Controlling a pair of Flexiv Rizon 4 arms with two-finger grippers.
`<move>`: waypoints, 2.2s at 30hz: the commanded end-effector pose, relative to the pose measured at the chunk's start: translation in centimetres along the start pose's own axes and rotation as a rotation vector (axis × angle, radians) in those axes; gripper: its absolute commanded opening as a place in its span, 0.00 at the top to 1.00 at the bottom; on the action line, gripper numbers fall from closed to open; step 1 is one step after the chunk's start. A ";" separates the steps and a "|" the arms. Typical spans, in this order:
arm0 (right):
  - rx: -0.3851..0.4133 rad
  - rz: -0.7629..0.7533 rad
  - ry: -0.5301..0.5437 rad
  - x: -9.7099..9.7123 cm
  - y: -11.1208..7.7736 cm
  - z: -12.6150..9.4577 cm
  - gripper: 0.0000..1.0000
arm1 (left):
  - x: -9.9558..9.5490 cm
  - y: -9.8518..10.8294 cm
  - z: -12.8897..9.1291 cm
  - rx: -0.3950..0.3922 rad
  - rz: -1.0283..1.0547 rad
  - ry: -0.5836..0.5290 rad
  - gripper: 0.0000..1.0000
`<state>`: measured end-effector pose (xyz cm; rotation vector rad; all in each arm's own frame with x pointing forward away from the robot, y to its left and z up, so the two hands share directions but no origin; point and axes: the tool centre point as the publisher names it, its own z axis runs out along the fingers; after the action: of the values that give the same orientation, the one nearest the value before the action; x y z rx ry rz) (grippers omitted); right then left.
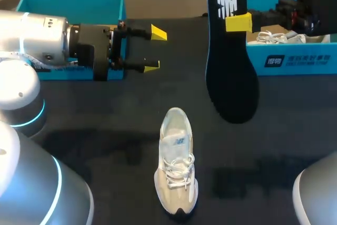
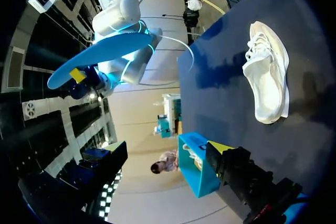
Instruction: Take the shoe out of the shoebox, open the shoe tongue, remove and reinsert the insole, then place the shoe into the shoebox
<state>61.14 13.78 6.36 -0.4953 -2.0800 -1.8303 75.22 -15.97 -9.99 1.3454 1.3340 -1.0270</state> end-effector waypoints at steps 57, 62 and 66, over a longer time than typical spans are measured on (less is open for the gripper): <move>-0.006 0.706 -0.032 -20.8 1.3 -0.5 1.00 | -1.1 4.0 -0.6 0.077 0.040 -0.258 0.00; -0.013 0.765 -0.075 -21.8 1.7 -0.5 1.00 | -1.1 4.0 -0.6 0.077 0.040 -0.258 0.00; -0.013 0.765 -0.075 -21.8 1.7 -0.5 1.00 | -1.1 4.0 -0.6 0.077 0.040 -0.258 0.00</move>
<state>80.89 12.29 -2.24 -1.1764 -1.5745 -1.3798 79.07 -15.25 -8.55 1.2439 1.0825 -1.1928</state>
